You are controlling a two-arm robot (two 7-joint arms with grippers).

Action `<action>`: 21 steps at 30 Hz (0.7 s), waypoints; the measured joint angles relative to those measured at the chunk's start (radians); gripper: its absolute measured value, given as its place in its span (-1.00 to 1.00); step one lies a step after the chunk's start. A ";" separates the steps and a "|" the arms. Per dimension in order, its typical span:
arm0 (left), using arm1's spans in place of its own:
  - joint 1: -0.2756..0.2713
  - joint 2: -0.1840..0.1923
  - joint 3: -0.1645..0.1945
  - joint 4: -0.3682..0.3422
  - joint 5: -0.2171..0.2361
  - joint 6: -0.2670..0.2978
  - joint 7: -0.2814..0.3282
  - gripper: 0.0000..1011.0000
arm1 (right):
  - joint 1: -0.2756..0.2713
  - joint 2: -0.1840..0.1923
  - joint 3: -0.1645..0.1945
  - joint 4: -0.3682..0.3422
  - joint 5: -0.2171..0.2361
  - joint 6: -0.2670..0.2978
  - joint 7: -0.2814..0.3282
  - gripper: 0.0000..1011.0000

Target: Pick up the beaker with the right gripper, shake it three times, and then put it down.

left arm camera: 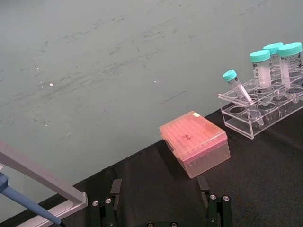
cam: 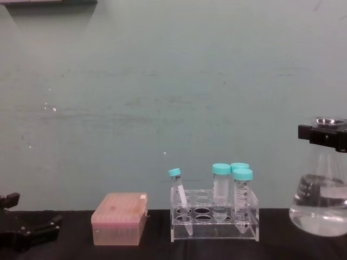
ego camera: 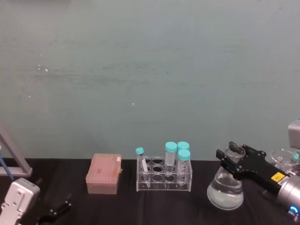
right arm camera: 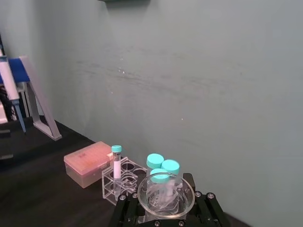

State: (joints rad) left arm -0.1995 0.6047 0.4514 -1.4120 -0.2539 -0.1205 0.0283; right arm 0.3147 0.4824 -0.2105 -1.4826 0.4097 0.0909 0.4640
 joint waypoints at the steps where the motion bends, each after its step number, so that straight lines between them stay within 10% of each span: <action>1: 0.000 0.000 0.000 0.000 0.000 0.000 0.000 0.98 | -0.001 -0.001 0.001 -0.002 0.010 0.013 -0.001 -0.05; 21: 0.000 0.000 0.000 0.000 0.000 0.000 0.000 0.98 | -0.008 0.017 -0.043 -0.033 0.092 0.132 -0.025 -0.05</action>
State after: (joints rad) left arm -0.1995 0.6047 0.4514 -1.4120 -0.2539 -0.1205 0.0283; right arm 0.3070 0.4992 -0.2540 -1.5159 0.5018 0.2231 0.4394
